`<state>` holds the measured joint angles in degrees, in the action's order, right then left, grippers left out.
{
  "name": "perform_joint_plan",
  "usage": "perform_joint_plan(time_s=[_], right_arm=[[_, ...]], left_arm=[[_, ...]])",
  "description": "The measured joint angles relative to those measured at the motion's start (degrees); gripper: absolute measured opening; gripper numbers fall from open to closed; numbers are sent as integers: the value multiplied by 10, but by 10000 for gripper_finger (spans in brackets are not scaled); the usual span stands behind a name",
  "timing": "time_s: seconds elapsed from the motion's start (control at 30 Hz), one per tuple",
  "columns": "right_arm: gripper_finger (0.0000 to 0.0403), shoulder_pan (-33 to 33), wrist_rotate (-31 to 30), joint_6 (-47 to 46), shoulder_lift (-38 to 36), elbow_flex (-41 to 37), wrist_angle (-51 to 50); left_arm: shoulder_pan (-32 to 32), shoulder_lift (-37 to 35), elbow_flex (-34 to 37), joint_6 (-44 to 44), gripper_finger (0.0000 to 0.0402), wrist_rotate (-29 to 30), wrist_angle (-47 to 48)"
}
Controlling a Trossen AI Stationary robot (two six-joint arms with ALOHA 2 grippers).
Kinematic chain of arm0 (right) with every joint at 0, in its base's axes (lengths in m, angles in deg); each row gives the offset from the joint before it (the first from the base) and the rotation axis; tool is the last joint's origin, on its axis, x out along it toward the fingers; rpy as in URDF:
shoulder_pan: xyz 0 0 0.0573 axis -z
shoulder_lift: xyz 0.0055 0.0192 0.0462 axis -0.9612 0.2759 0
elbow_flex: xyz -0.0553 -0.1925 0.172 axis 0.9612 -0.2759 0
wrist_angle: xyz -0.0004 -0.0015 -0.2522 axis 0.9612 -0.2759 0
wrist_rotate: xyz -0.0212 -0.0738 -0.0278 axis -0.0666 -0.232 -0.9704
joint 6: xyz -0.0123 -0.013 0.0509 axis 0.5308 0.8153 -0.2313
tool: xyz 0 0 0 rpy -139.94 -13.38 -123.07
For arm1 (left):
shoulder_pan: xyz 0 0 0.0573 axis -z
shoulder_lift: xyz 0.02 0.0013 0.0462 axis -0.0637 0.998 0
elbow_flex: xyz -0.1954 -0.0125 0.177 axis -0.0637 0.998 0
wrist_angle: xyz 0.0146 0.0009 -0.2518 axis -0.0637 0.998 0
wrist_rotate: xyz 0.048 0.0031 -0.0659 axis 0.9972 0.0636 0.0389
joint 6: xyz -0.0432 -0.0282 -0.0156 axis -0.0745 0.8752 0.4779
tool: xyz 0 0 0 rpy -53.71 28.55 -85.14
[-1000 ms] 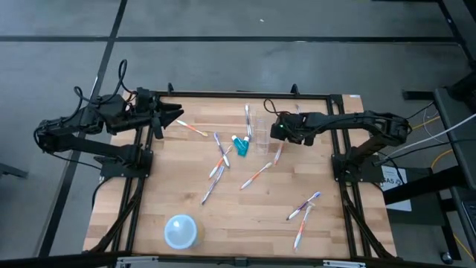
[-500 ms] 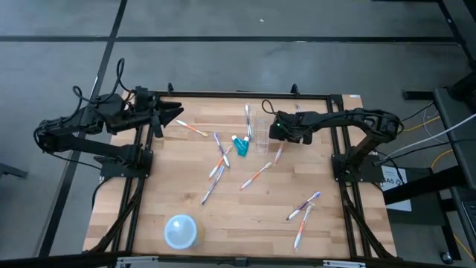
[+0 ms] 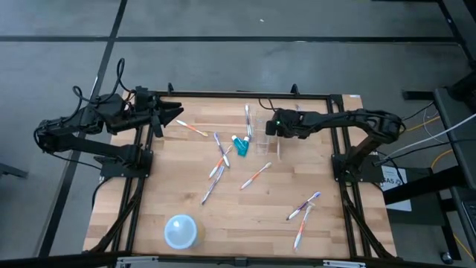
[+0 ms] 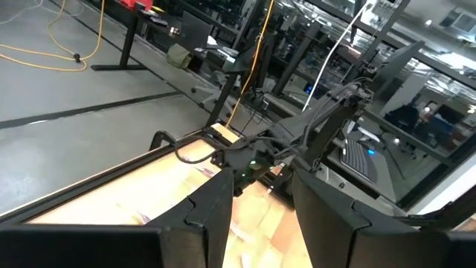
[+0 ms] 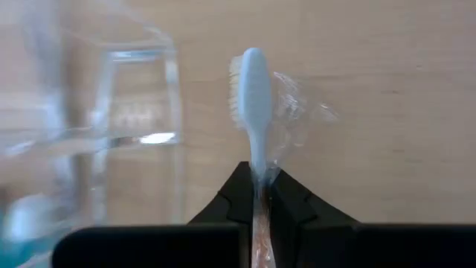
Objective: Pick & Place toothbrushing station
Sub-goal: Put the orange toothbrush into the transparent organizer
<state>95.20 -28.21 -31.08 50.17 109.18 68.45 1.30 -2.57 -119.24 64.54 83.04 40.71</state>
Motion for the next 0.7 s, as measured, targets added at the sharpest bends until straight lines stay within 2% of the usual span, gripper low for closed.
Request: perform_joint_plan(time_s=[0.17,0.3,0.37,0.47,0.57,0.7], right_arm=[[16,-31,-87,-6,-79,0,-7],[16,-55,-183,12,-166,0,0],[16,-72,-237,58,-207,0,40],[16,-100,-299,190,-245,0,157],[16,-115,-307,324,-245,0,293],[16,-104,-247,458,-214,0,427]], left_arm=[[0,4,0,1,136,13,0],[0,13,0,1,136,15,0],[0,21,0,0,136,15,0],[0,36,0,-11,136,17,5],[0,56,5,-34,136,21,-1],[9,84,26,-63,136,20,0]])
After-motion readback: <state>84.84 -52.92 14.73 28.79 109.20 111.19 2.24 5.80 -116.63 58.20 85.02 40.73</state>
